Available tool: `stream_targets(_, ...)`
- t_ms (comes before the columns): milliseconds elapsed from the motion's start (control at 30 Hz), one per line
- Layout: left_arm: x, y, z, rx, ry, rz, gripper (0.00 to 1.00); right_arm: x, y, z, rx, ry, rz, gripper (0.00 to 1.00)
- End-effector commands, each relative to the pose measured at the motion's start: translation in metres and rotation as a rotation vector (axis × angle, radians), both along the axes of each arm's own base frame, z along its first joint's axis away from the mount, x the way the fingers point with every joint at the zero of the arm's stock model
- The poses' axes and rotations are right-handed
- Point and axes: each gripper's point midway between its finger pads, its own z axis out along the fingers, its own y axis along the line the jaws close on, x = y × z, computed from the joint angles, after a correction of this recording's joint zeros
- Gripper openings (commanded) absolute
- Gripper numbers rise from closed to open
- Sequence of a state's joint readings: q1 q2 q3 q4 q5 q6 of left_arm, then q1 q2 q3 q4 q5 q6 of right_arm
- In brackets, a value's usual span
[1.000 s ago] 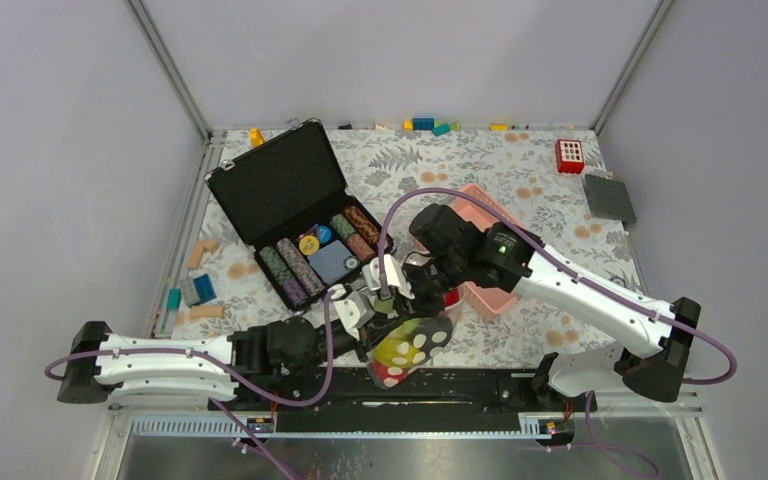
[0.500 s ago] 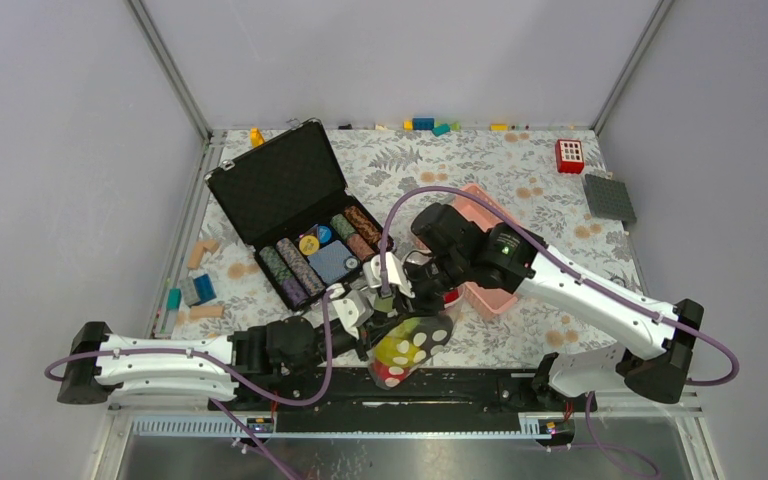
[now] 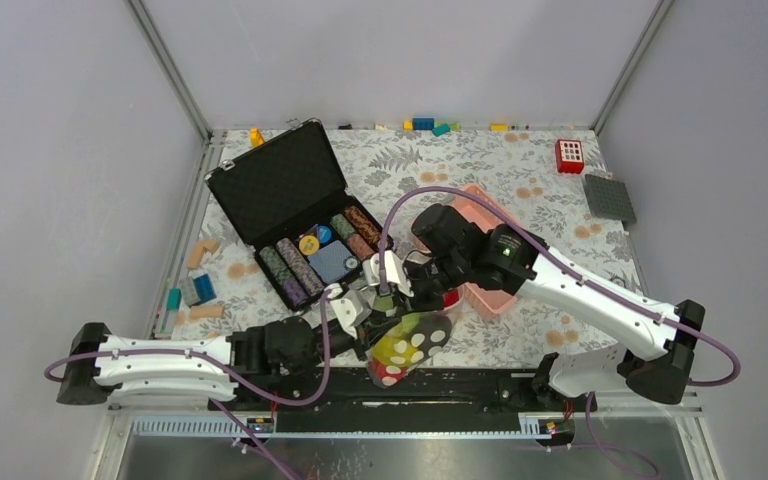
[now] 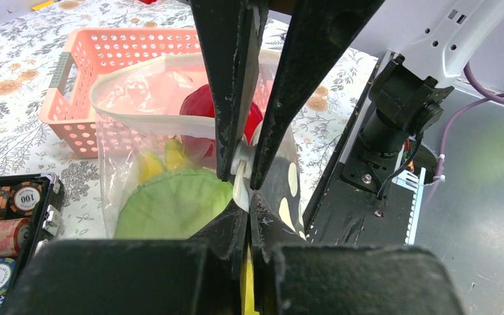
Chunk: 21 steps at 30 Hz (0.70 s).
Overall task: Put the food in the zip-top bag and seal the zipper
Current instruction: Zip the zipper food storage bag at the center of the board.
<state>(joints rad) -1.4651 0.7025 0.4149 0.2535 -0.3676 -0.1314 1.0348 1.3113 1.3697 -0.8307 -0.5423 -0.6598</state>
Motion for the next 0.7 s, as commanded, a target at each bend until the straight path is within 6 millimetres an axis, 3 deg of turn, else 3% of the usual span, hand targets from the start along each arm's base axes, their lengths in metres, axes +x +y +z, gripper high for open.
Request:
stream_targets(0,0.002,0.005,0.025,-0.111,0.006,0.018,0.0,0.02,-0.016,-0.014,-0.122,-0.067,-0.093,0.0)
stream_targets(200,0.007,0.02,0.022,-0.139,0.028,0.062,0.0,0.024,-0.034,-0.023,-0.2,-0.088,-0.118,0.0)
stream_targets(667,0.014,0.039,0.009,-0.122,0.075,0.133,0.0,0.067,-0.063,-0.023,-0.215,-0.111,-0.302,0.0)
